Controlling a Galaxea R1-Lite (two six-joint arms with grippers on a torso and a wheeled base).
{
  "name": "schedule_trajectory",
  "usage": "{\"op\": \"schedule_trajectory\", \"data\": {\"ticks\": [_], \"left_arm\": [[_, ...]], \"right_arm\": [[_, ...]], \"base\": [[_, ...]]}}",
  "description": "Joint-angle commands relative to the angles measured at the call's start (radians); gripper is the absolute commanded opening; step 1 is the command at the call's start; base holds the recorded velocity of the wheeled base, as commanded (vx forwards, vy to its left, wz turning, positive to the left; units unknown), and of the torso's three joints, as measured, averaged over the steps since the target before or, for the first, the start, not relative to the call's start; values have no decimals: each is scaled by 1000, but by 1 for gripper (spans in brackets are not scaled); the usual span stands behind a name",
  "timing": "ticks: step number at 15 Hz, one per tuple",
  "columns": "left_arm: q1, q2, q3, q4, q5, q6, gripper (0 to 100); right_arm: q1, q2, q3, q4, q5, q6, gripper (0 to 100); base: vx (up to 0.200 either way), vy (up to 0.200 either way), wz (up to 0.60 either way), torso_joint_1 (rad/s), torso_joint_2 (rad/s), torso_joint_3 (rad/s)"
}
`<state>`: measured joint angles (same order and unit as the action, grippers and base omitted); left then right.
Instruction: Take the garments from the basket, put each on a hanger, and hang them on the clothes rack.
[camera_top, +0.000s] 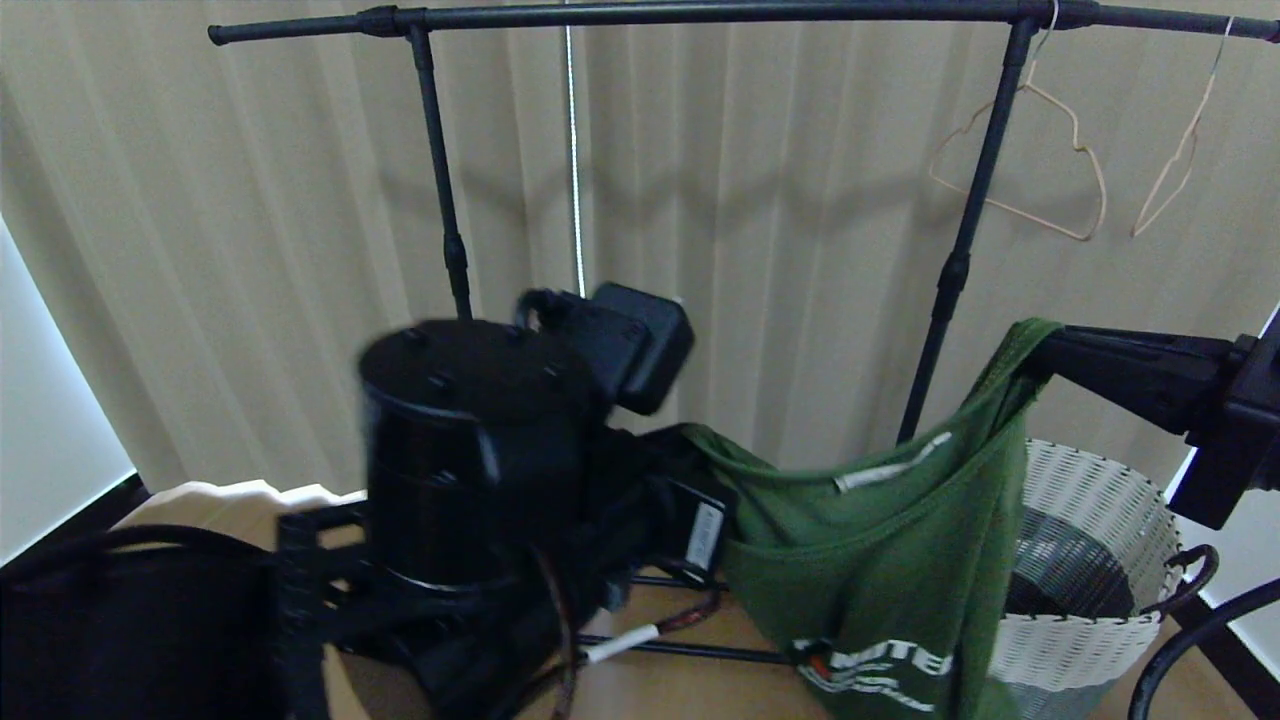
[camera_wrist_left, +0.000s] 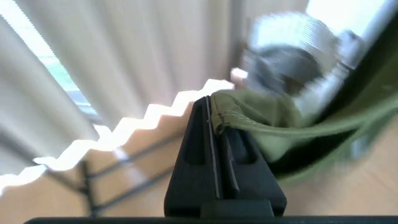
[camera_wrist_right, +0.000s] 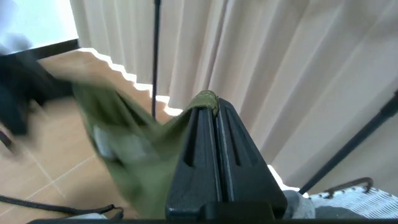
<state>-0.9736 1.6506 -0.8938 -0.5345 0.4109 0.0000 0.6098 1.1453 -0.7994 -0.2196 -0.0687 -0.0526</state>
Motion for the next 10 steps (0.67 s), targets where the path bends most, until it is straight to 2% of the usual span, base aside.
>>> {"op": "schedule_trajectory", "data": {"ticks": [1, 4, 6, 9, 10], "left_arm": [[141, -209, 12, 82, 0, 54, 0], [210, -282, 6, 163, -12, 84, 0], [251, -293, -19, 203, -64, 101, 0], [317, -281, -171, 291, -172, 184, 0], [328, -265, -249, 352, -213, 206, 0]], "right_arm": [[-12, 45, -11, -3, 0, 0, 0], [-25, 113, -47, -58, -2, -1, 0], [-90, 183, -75, -106, 1, -1, 0], [-140, 221, -150, -121, 1, -1, 0], [-140, 221, -158, -119, 1, -1, 0]], "base": [[0, 0, 0, 0, 0, 0], [0, 0, 0, 0, 0, 0], [0, 0, 0, 0, 0, 0], [0, 0, 0, 0, 0, 0], [0, 0, 0, 0, 0, 0]]}}
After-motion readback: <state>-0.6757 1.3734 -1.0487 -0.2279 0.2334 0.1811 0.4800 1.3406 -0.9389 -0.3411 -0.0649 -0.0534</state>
